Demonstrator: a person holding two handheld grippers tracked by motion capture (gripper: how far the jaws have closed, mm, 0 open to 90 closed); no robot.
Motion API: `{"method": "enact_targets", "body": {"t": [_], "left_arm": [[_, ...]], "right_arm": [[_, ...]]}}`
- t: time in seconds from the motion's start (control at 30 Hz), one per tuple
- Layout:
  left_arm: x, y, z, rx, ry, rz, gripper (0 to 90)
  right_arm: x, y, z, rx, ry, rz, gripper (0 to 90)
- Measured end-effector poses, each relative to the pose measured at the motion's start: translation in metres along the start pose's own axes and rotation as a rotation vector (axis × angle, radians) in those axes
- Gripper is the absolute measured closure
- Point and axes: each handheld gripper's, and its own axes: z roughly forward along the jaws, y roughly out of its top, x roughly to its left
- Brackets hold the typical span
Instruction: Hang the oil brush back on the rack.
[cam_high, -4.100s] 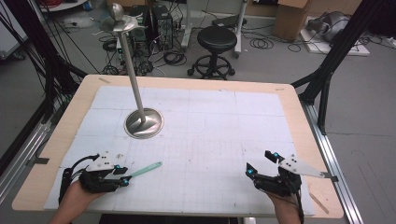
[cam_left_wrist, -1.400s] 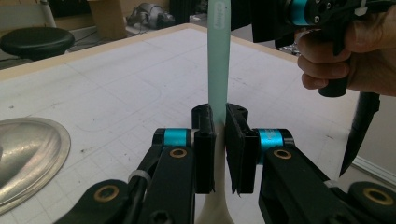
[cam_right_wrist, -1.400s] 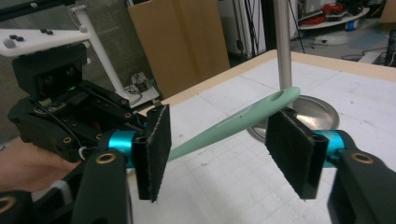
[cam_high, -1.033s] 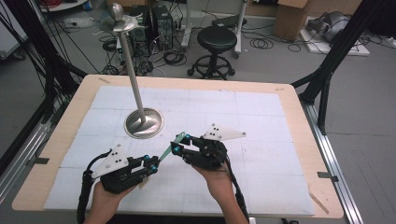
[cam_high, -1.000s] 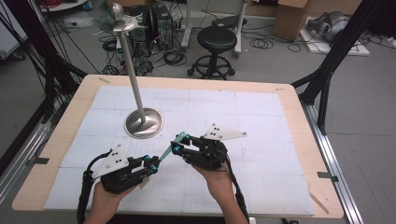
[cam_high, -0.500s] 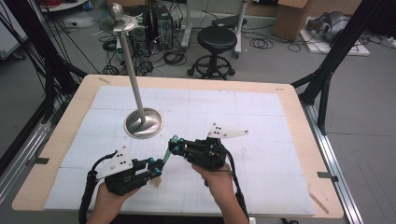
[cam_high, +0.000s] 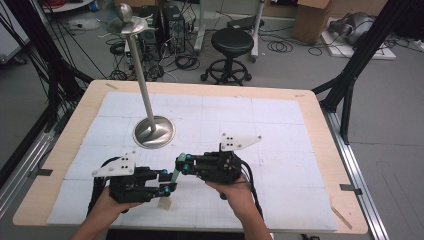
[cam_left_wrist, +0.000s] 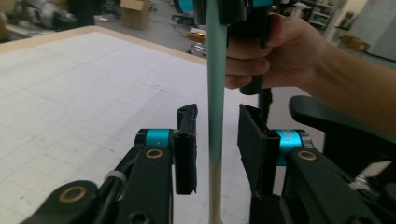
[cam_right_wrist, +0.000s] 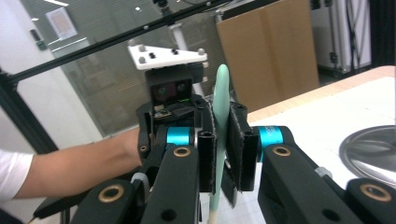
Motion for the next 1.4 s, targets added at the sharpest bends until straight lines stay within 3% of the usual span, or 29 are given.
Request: {"method": "enact_targets", "body": {"t": [0.1,0.3,0.33,0.37,0.4,0.47,0.53,0.6,0.7,0.83,0.93,1.0,1.07,1.2,1.4], "left_arm": [[0.001,0.0,0.0,0.011,-0.016,0.0,74.3],[0.002,-0.001,0.002,0.012,-0.023,-0.002,83.3],[0.002,-0.001,0.002,0.01,-0.013,0.002,83.7],[0.002,-0.001,0.002,0.01,0.007,0.004,83.9],[0.003,0.0,0.001,0.007,0.015,0.001,84.0],[0.003,0.001,-0.001,-0.011,0.048,-0.001,84.0],[0.005,0.002,-0.003,-0.031,0.081,-0.007,84.0],[0.008,0.003,-0.005,-0.042,0.105,-0.019,84.0],[0.012,0.005,-0.01,-0.063,0.145,-0.022,84.0],[0.017,0.012,-0.018,-0.098,0.196,-0.028,84.0],[0.023,0.022,-0.027,-0.129,0.236,-0.028,84.0],[0.027,0.03,-0.032,-0.151,0.266,-0.033,84.0],[0.031,0.038,-0.036,-0.159,0.296,-0.035,84.0],[0.039,0.06,-0.043,-0.202,0.339,-0.031,84.0],[0.049,0.093,-0.051,-0.243,0.374,-0.012,84.0]], "right_arm": [[0.0,0.0,0.002,0.012,0.036,-0.018,83.3],[0.0,0.0,0.003,0.021,0.043,-0.018,83.1],[0.0,0.0,0.003,0.021,0.043,-0.018,82.0],[0.0,0.0,0.003,0.013,0.036,-0.019,71.5],[0.0,0.0,0.002,-0.011,0.003,-0.007,55.2],[-0.001,0.0,-0.005,-0.036,-0.035,0.021,46.4],[0.001,0.0,-0.014,-0.069,-0.095,0.015,39.8],[0.003,-0.001,-0.026,-0.093,-0.135,0.006,36.6],[0.006,-0.004,-0.05,-0.102,-0.237,-0.019,32.5],[0.009,-0.014,-0.084,-0.122,-0.371,-0.01,26.3],[0.012,-0.024,-0.108,-0.101,-0.537,-0.03,15.9],[0.014,-0.03,-0.12,-0.096,-0.628,-0.052,15.7],[0.015,-0.036,-0.132,-0.088,-0.681,-0.063,15.7],[0.017,-0.044,-0.149,-0.067,-0.743,-0.065,15.7],[0.018,-0.052,-0.163,-0.067,-0.774,-0.059,15.7]]}}
